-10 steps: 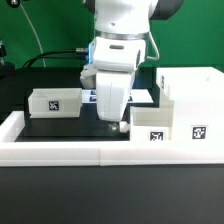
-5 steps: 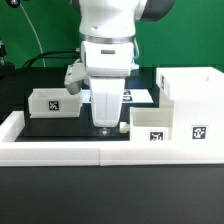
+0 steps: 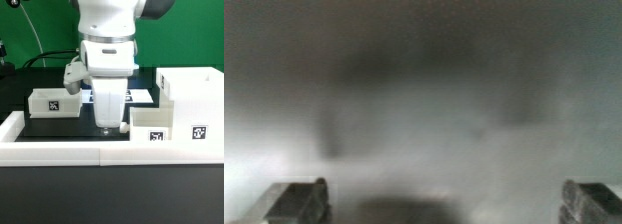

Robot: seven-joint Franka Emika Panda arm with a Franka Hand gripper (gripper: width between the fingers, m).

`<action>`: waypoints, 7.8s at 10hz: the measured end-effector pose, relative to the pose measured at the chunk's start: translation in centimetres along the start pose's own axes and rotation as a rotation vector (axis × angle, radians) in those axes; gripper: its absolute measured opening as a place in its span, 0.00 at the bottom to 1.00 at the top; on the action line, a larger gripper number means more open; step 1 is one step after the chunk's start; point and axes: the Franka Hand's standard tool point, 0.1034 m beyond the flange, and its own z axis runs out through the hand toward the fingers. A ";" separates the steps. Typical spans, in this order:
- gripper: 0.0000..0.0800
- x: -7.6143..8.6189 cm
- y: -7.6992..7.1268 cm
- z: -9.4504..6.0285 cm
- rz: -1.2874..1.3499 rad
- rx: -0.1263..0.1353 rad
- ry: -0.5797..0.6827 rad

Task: Assemble drawer

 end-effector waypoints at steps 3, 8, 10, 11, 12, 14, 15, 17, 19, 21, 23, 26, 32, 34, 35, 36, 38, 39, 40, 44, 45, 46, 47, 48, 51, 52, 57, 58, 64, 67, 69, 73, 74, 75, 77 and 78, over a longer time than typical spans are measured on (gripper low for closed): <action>0.81 2.2 1.6 -1.2 0.006 -0.006 0.002; 0.81 4.2 1.7 -1.2 0.097 -0.006 -0.008; 0.81 4.0 1.7 -1.2 0.093 -0.010 -0.024; 0.81 3.4 1.6 -1.2 0.093 -0.008 -0.025; 0.81 3.3 1.6 -1.1 0.096 -0.008 -0.026; 0.81 3.4 1.6 -1.1 0.095 -0.008 -0.026; 0.81 3.2 1.5 -1.2 0.096 -0.006 -0.027; 0.81 2.6 0.1 -1.1 0.105 0.001 -0.029; 0.81 2.5 -0.9 -0.6 0.108 0.008 -0.026; 0.81 2.7 -1.9 0.2 0.106 0.016 -0.021; 0.81 2.5 -1.7 0.3 0.090 0.016 -0.020; 0.81 1.6 -1.5 0.4 0.100 0.014 -0.022; 0.81 5.8 -1.1 0.0 0.088 0.015 -0.020; 0.81 6.4 -0.7 -0.3 0.098 0.006 -0.020; 0.81 6.4 -0.6 -0.4 0.101 0.003 -0.020; 0.81 6.2 -0.6 -0.3 0.100 0.004 -0.021; 0.81 3.6 -1.0 0.2 0.076 0.002 -0.024; 0.81 2.3 -1.4 0.4 0.082 0.007 -0.025; 0.81 1.0 -1.7 0.3 0.076 0.000 -0.025; 0.81 -2.5 -5.9 -0.7 0.116 -0.025 -0.024; 0.81 -3.6 -7.3 -0.9 0.143 -0.041 -0.020; 0.81 -4.5 -8.7 -1.2 0.171 -0.045 -0.016; 0.81 -5.3 -9.3 -1.3 0.192 -0.041 -0.015; 0.81 -5.7 -9.4 -1.2 0.199 -0.041 -0.014; 0.81 -5.5 -9.4 -1.2 0.269 -0.040 -0.011; 0.81 -5.5 -9.4 -1.2 0.319 -0.040 -0.009; 0.81 -6.8 -10.9 -2.3 0.830 -0.158 0.063; 0.81 -6.5 -11.7 -2.5 0.923 -0.177 0.080; 0.81 -6.6 -15.1 0.3 1.368 -0.180 0.163; 0.81 -6.6 -15.2 0.4 1.484 -0.169 0.178; 0.81 -6.3 -15.4 0.6 1.532 -0.158 0.182; 0.81 -5.1 -16.8 3.2 1.515 -0.166 0.177; 0.81 -4.9 -16.9 3.8 1.512 -0.162 0.175; 0.81 -4.8 -16.9 4.0 1.510 -0.166 0.177; 0.81 -4.8 -17.1 4.2 1.510 -0.165 0.175; 0.81 -4.9 -17.3 4.3 1.512 -0.164 0.174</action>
Offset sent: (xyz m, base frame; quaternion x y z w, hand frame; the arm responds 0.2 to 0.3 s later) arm 0.0085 0.0365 0.0055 0.0083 0.0235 0.0326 0.9992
